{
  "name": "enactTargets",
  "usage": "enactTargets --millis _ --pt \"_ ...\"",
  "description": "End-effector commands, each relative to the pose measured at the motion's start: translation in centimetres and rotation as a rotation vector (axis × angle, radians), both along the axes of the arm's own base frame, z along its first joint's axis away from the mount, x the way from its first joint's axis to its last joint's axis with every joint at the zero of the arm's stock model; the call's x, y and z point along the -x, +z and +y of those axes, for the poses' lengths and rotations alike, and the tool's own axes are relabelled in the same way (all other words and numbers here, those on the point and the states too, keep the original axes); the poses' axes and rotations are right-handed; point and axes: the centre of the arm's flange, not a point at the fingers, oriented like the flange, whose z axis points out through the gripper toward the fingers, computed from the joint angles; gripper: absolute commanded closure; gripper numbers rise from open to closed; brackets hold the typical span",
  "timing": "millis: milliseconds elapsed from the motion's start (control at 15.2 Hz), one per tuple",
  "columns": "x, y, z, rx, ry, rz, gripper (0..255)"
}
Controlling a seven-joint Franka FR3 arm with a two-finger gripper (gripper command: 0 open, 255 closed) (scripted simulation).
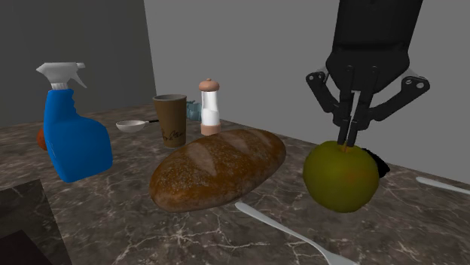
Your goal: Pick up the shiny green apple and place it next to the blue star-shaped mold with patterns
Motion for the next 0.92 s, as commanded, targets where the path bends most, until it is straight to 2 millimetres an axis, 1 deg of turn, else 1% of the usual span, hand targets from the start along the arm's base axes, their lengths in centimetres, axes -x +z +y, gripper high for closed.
enactTargets --millis 0,858 --pt "0.0 1.1 0.1 0.000 0.000 0.000 255" --pt "0.0 7.9 0.1 0.000 0.000 0.000 255"
